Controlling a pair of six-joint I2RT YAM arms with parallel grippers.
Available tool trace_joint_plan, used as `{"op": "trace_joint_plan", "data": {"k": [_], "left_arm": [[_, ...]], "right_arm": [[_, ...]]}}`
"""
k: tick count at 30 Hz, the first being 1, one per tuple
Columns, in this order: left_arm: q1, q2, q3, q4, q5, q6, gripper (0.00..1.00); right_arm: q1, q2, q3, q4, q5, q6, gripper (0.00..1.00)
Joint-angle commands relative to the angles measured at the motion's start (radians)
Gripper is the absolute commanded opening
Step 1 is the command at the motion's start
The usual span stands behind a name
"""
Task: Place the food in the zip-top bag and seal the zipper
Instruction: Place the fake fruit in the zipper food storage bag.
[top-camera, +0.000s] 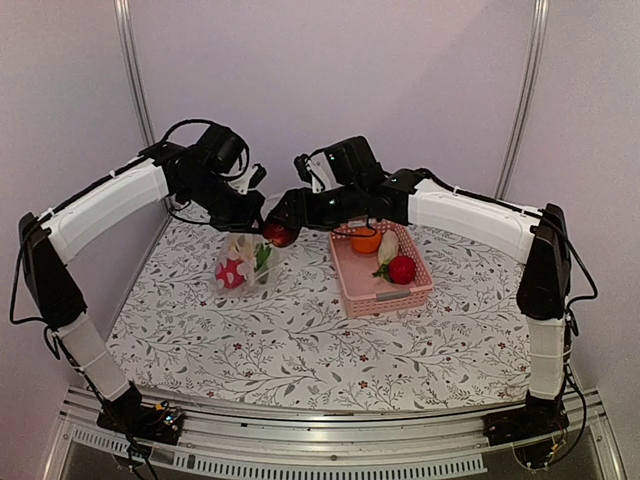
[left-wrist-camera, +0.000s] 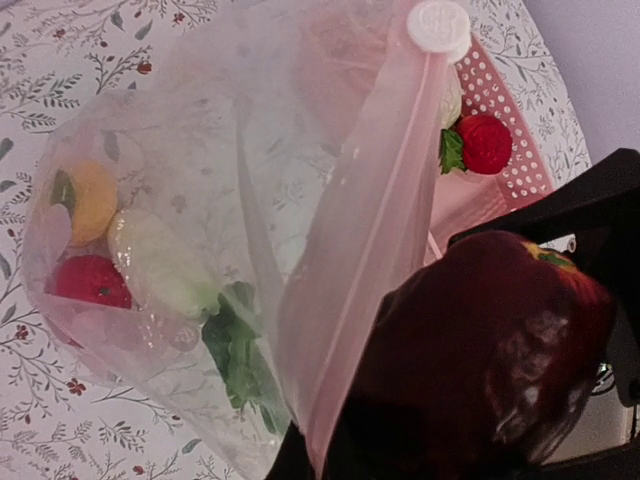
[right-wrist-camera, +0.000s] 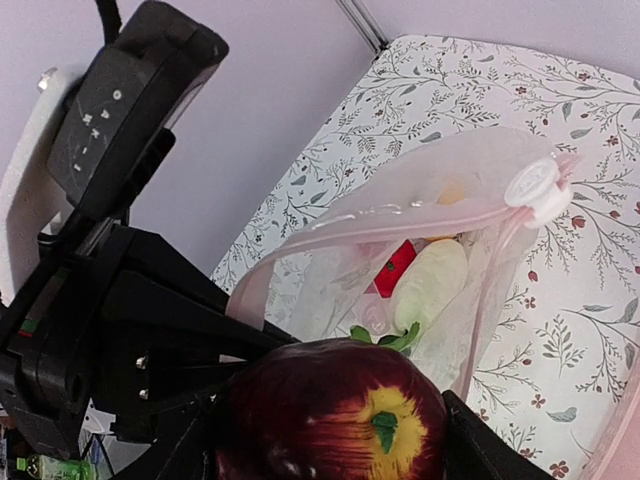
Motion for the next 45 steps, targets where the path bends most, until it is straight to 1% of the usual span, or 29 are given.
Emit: {"op": "trace_joint_plan", "data": {"k": [1,6,9,16,19,23,26,30,32,34,35,37,38,45], "left_arm": [[0.008,-0.04,0.012,-0.019,-0.002,-0.015,0.0],[0.007,-0.052,0.003,-0.02,-0.002,-0.029,0.0],[0.005,-0.06,-0.003,-0.02,0.001,-0.037,0.0],[-0.002,-0.068,-0.02,-0.009,0.014,-0.066,0.0],[-0.002,-0.075,-0.022,0.011,0.019,-0.086,0.0],[-0.002,-0.071,-0.021,0.025,0.017,-0.115,0.0],[-0.002,-0.067,-0.022,0.032,0.0,-0.137,0.0],[-0.002,-0.062,-0.031,0.058,0.02,-0.151,0.0],[-0.003,-0.056,-0.031,0.06,0.029,-0.151,0.0],[-0.002,-0.054,-0.037,0.062,0.036,-0.155,0.0],[-0.002,-0.055,-0.041,0.063,0.039,-0.156,0.0],[-0.003,-0.058,-0.049,0.068,0.041,-0.156,0.0],[-0.002,-0.061,-0.051,0.069,0.037,-0.156,0.0],[0.002,-0.085,-0.059,0.069,0.02,-0.148,0.0]], "right_arm": [[0.004,0.031,0.029,0.032,0.031,0.006,0.48],[0.005,0.055,0.033,0.055,0.056,0.016,0.48],[0.006,0.075,0.072,0.04,0.071,0.024,0.48],[0.013,0.148,0.186,-0.044,0.106,0.067,0.51],[0.014,0.179,0.231,-0.086,0.097,0.085,0.51],[0.026,0.19,0.246,-0.131,0.112,0.073,0.51],[0.029,0.194,0.245,-0.154,0.076,0.074,0.52],[0.036,0.211,0.249,-0.177,0.038,0.077,0.54],[0.037,0.214,0.249,-0.175,0.02,0.078,0.57],[0.036,0.211,0.25,-0.169,0.014,0.078,0.64],[0.036,0.208,0.251,-0.17,0.017,0.08,0.69],[0.035,0.198,0.25,-0.174,0.02,0.081,0.96],[0.034,0.192,0.249,-0.18,0.023,0.079,0.99],[0.024,0.098,0.212,-0.234,0.04,0.089,0.99]]}}
